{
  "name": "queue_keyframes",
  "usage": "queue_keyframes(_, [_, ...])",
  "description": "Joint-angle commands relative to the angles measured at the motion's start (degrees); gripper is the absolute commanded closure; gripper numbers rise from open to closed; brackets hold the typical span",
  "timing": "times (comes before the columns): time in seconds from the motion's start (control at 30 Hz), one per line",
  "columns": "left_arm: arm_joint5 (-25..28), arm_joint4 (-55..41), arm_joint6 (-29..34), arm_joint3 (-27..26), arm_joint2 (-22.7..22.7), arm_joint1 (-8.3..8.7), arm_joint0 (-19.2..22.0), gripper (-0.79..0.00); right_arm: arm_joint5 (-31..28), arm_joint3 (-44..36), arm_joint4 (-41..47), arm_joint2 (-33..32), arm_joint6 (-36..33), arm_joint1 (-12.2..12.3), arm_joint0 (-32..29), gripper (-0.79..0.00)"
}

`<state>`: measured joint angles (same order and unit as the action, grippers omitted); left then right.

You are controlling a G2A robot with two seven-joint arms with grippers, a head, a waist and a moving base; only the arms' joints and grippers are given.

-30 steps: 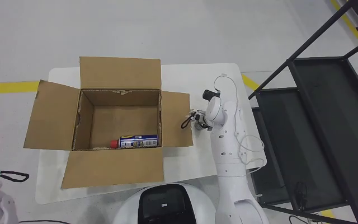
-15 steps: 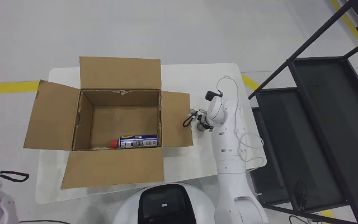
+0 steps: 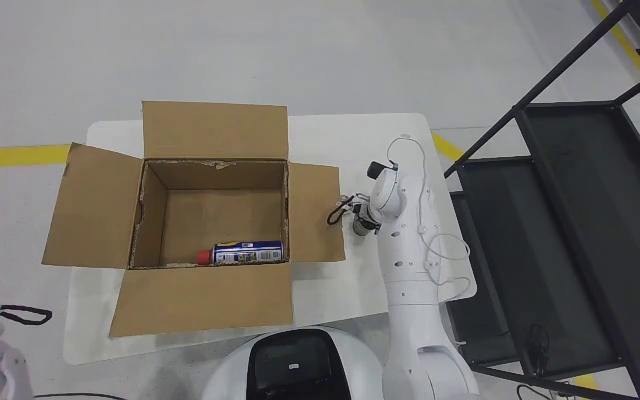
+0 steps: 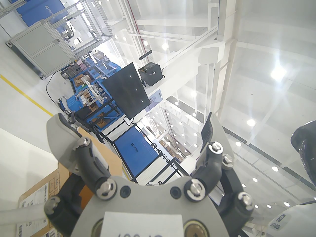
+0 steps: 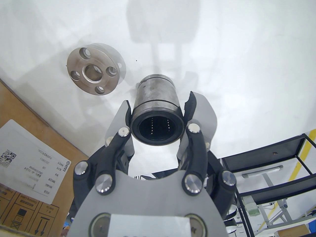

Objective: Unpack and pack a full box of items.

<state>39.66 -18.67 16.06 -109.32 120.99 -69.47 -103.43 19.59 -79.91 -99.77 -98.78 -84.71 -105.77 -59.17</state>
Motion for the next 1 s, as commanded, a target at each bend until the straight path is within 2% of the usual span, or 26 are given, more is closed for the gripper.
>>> queue_keyframes(0.0, [0.0, 0.0, 0.0, 0.0, 0.0, 0.0, 0.0, -0.785, -0.1, 0.02, -0.07, -0.13, -0.1, -0.03, 0.04, -0.385])
queue_keyframes(0.07, [0.0, 0.0, 0.0, 0.0, 0.0, 0.0, 0.0, -0.785, -0.16, 0.0, -0.19, -0.21, -0.17, -0.04, 0.05, -0.391])
queue_keyframes(0.13, [0.0, 0.0, 0.0, 0.0, 0.0, 0.0, 0.0, -0.785, -0.14, -0.51, -0.4, -0.39, -0.15, -0.04, -0.09, -0.446])
queue_keyframes(0.17, [0.0, 0.0, 0.0, 0.0, 0.0, 0.0, 0.0, -0.785, -0.07, -1.26, -0.52, -0.45, -0.07, -0.04, -0.27, -0.493])
queue_keyframes(0.2, [0.0, 0.0, 0.0, 0.0, 0.0, 0.0, 0.0, -0.785, -0.02, -2.26, -0.83, -0.42, -0.02, -0.03, -0.57, -0.588])
queue_keyframes(0.23, [0.0, 0.0, 0.0, 0.0, 0.0, 0.0, 0.0, -0.785, -0.04, -3.5, -1.19, -0.35, -0.04, 0.0, -1.0, -0.628])
queue_keyframes(0.37, [0.0, 0.0, 0.0, 0.0, 0.0, 0.0, 0.0, -0.785, -0.35, -10.46, -1.19, 0.8, -0.35, 0.27, -3.82, -0.708])
queue_keyframes(0.43, [0.0, 0.0, 0.0, 0.0, 0.0, 0.0, 0.0, -0.785, -0.39, -14.82, -1.38, 2.25, -0.4, 0.51, -5.8, -0.785])
queue_keyframes(0.7, [0.0, 0.0, 0.0, 0.0, 0.0, 0.0, 0.0, -0.785, 0.94, -31.89, 2.9, 13.1, 1.01, 2.25, -10.92, -0.785])
queue_keyframes(0.87, [0.0, 0.0, 0.0, 0.0, 0.0, 0.0, 0.0, -0.785, -1.96, -40.54, 2.4, 19.43, 6.13, 2.88, -14.22, -0.785])
queue_keyframes(0.97, [0.0, 0.0, 0.0, 0.0, 0.0, 0.0, 0.0, -0.785, -4.34, -42.49, 1.17, 23.42, 8.81, 3.25, -15.15, -0.785])
